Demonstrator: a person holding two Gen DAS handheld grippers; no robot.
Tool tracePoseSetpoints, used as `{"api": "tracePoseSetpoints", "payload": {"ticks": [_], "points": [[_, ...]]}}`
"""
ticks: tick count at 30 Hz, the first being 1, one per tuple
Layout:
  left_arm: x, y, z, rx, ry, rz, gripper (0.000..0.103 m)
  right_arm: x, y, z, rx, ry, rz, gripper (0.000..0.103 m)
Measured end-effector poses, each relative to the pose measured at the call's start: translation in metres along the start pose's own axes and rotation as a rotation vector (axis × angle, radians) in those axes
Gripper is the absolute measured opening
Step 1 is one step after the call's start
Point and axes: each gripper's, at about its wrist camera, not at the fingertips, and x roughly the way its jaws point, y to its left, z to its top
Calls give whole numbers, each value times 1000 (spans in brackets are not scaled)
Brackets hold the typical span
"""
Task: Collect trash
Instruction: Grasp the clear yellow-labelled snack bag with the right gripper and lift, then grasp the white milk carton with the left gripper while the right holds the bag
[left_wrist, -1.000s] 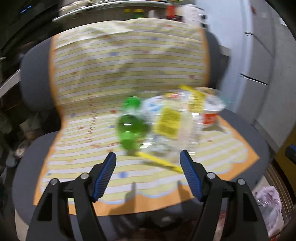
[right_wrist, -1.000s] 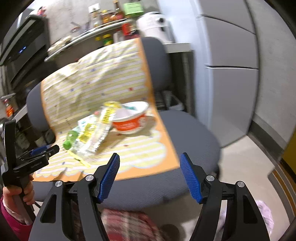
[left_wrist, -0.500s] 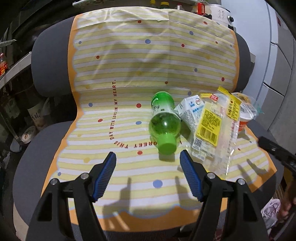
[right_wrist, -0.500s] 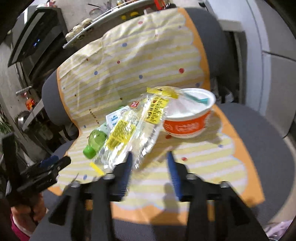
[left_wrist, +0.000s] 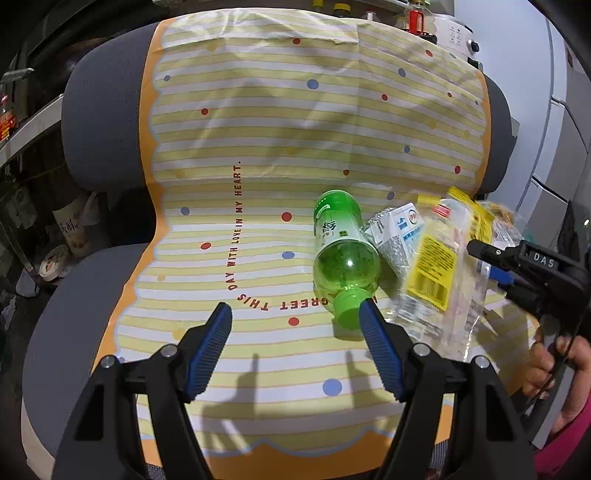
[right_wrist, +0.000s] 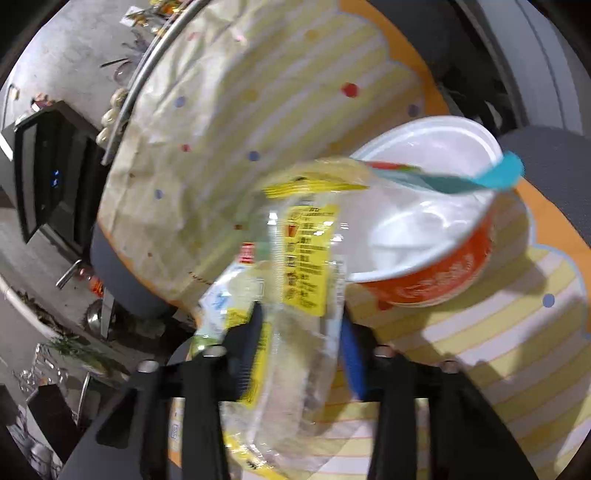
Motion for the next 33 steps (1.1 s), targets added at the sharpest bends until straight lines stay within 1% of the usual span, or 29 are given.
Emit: {"api": "tracePoseSetpoints", "payload": {"ticks": [1,2,3,4,6,7,8,9,11,13,14,17,20,22,23,26,30,33], "points": [[-1,-1,0,5,-1,0,69,-13,8,-1,-29,-16,13,8],[-2,-1,0,11,-3,-1,69,-23,15,-1,-56,-33,11,3],[-3,-2,0,14,-5,-2,69,-36,23,-3,-92,-49,0,2],[-3,-3,0,17,-6,-5,69,-55,34,-4,-146,-68,-30,2],[-6,-6,-1,26,-8,-9,69,-79,45,-5,-199,-91,-76,2],[-6,-8,-2,31,-10,-12,69,-98,51,-8,-240,-110,-130,2],[-7,-10,-3,36,-10,-16,69,-111,55,-8,-270,-131,-188,2],[-7,-13,-4,39,-10,-19,69,-120,57,-9,-293,-148,-225,2],[-4,-18,-4,47,-6,-31,69,-143,64,-16,-370,-190,-349,2],[0,-23,-3,57,-5,-35,69,-160,66,-23,-419,-221,-417,2],[3,-27,-1,63,-1,-37,69,-167,64,-25,-428,-228,-434,2],[9,-39,3,79,2,-46,69,-180,60,-29,-421,-254,-445,2],[15,-59,8,87,12,-92,69,-183,54,-29,-414,-273,-452,2],[17,-75,12,98,16,-119,67,-181,49,-27,-403,-269,-442,2],[19,-83,13,104,26,-128,64,-179,48,-26,-399,-266,-440,2],[31,-102,15,105,69,-158,63,-177,43,-26,-388,-258,-426,2],[57,-106,16,21,145,-187,63,-175,36,-26,-383,-248,-413,2],[71,-102,20,-38,169,-193,64,-172,33,-26,-391,-242,-409,2]]}}
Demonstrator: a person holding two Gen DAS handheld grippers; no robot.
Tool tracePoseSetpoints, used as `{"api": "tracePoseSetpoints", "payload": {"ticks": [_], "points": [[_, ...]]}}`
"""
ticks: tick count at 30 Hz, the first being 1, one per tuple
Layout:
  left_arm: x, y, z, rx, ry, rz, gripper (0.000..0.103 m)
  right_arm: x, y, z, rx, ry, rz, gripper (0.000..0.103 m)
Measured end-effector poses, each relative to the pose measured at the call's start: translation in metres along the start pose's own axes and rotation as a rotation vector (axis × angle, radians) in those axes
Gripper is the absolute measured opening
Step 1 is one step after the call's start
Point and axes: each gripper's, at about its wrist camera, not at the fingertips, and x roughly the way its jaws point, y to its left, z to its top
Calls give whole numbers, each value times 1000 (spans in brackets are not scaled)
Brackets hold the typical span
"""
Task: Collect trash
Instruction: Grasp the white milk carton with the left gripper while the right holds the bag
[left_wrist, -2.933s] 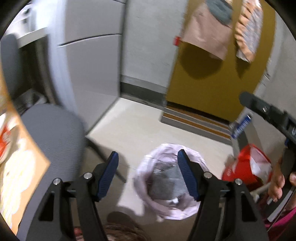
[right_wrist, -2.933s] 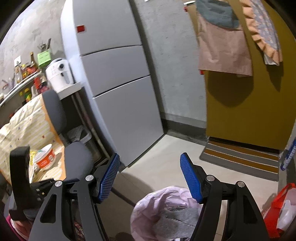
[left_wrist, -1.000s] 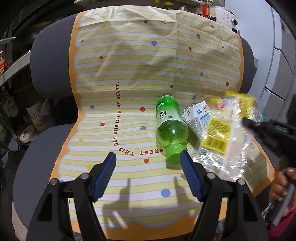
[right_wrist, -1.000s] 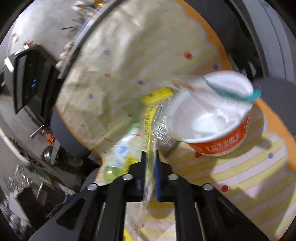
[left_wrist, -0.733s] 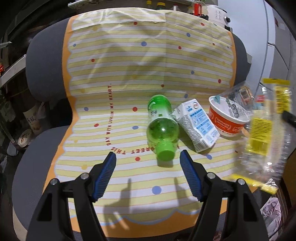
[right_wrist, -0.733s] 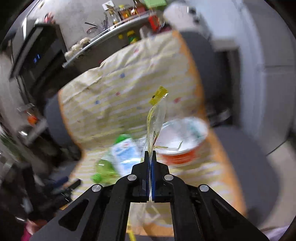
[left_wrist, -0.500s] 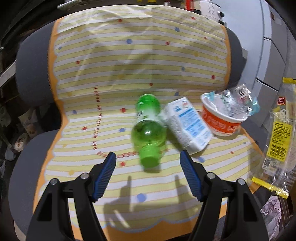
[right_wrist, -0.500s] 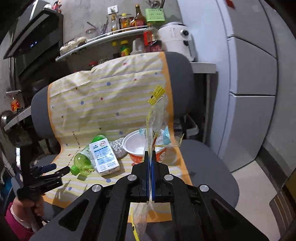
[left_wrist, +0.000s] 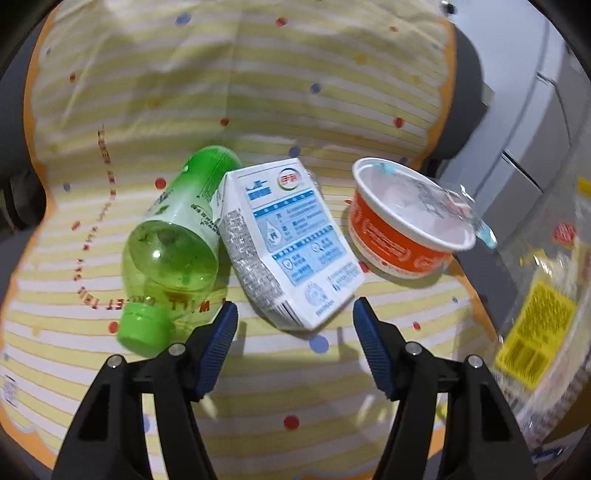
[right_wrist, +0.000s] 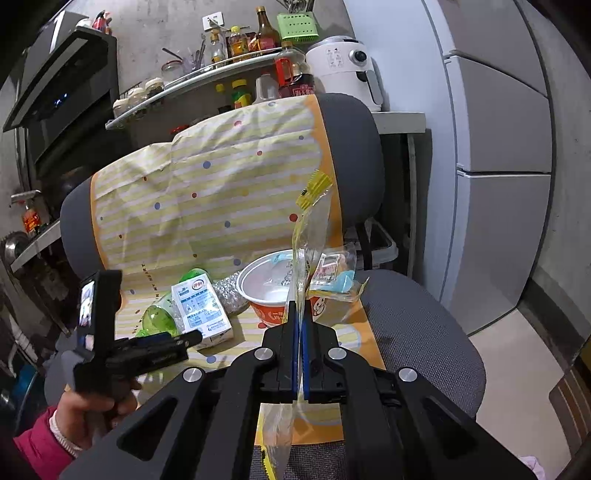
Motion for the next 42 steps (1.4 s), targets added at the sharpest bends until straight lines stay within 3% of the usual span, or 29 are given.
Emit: {"api": "tracePoseSetpoints", "payload": {"ticks": [6,9,10,12,14,21,28,31,36,42], "points": [[14,0,9,-31,-19,-26,71,6,-3,-2,2,10,6,2],[15,-2,16,-33,-36,-78,70,8,-4,-4,2,17,7,2],[16,-1,17,-41,-31,-91,66,8,-3,-5,1,18,5,2],[19,-3,19,-40,-23,-118,38,7,-4,-6,2,17,5,2],[19,-7,19,-23,-30,-143,28,6,-5,-6,4,16,0,2],[-8,-27,13,73,-90,-155,14,-8,-8,-8,6,3,-10,2],[-62,-31,-1,156,-127,-65,13,-22,-11,-10,5,-13,-18,2],[-77,-27,-14,154,-128,-109,13,-28,-12,-12,8,-19,-20,2],[-93,-40,-28,184,-196,-129,13,-52,-17,-13,3,-84,-53,2],[-99,-88,-49,237,-228,-265,13,-101,-33,-24,-30,-164,-187,2]]}}
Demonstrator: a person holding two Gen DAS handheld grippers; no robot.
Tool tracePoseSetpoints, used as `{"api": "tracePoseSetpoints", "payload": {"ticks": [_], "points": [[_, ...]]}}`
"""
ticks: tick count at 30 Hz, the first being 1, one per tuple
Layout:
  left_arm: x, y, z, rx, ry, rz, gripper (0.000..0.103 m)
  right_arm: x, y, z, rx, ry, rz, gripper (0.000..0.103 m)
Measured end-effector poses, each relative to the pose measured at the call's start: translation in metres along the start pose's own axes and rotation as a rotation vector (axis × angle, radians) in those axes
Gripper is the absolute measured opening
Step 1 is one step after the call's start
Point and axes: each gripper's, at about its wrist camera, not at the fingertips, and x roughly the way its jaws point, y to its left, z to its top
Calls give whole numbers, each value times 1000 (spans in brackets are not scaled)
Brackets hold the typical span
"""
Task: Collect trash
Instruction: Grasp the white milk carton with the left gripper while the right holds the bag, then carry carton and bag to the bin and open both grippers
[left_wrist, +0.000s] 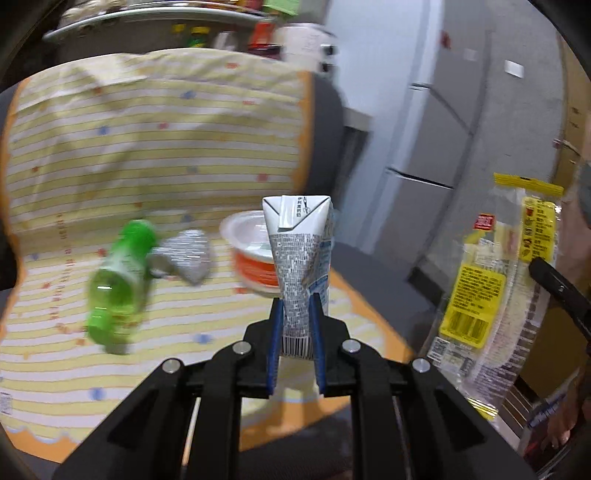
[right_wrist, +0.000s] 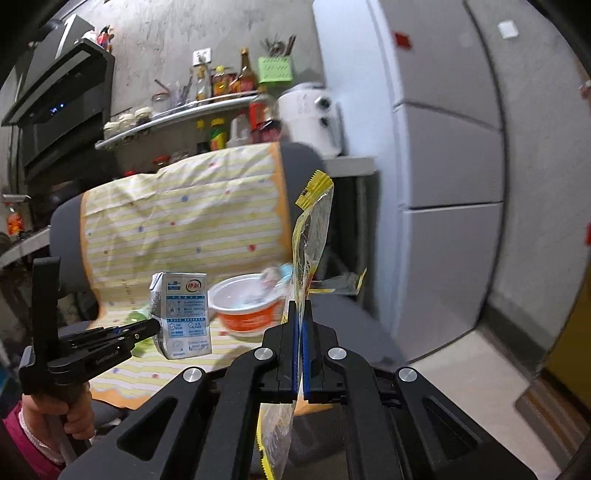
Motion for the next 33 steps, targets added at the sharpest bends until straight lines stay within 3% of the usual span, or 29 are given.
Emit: {"api": "tracePoseSetpoints", "payload": {"ticks": [8,16,22,24,27,33], "points": [[17,-87,-27,114,41,-189,13,-55,-57,-39,-13,26,-258,2],[33,-140,-46,191,98,-277,13,-83,-128,-95,75,117,-462,3],[44,-162,-59,224,146,-307,13,-76,-163,-125,161,173,-508,7],[44,-170,-62,232,156,-309,13,-74,-169,-132,170,184,-514,20],[44,-173,-64,236,162,-309,13,-75,-170,-136,174,182,-514,31],[42,-172,-67,237,168,-325,13,-84,-166,-121,218,130,-478,31]]}}
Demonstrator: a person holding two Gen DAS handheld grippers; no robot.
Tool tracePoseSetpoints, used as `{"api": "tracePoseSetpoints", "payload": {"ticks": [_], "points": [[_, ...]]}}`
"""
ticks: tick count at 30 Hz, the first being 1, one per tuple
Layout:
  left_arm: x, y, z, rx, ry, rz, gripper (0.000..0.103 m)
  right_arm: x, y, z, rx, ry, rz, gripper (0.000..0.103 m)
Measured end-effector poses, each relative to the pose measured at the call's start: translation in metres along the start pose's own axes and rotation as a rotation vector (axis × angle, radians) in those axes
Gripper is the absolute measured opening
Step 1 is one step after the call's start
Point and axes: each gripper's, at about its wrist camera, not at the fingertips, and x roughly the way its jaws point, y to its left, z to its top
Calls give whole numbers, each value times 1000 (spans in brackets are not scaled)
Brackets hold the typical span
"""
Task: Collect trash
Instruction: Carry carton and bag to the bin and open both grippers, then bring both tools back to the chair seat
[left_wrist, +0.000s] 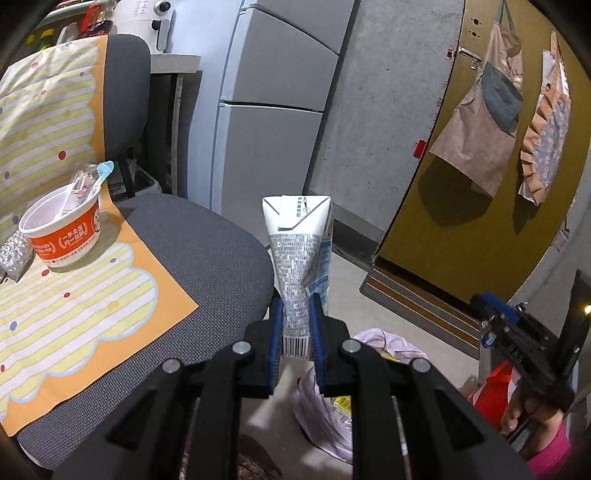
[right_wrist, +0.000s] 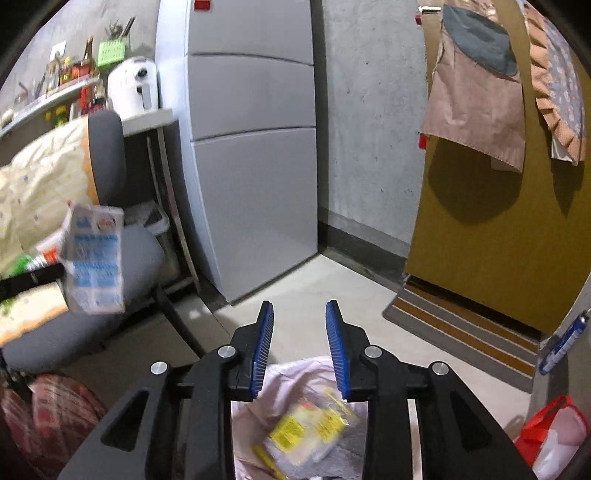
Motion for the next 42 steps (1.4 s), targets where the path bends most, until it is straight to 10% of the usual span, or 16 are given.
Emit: {"api": "tracePoseSetpoints", "payload": {"ticks": [13,22,25,26,42], "points": [[9,-44,-2,119,22,-122,13,-43,32,41,-36,98,74,37],[38,-93,-6,244,89,-231,14,-51,-15,43,74,45,3,39],[55,-105,-9,278,148,-261,43,-50,-27,42,102,40,-9,39],[58,-105,-9,273,148,-258,58,-49,-28,41,105,40,-10,39],[-8,30,5,19,-2,99,58,-23,30,37,60,83,187,39]]}}
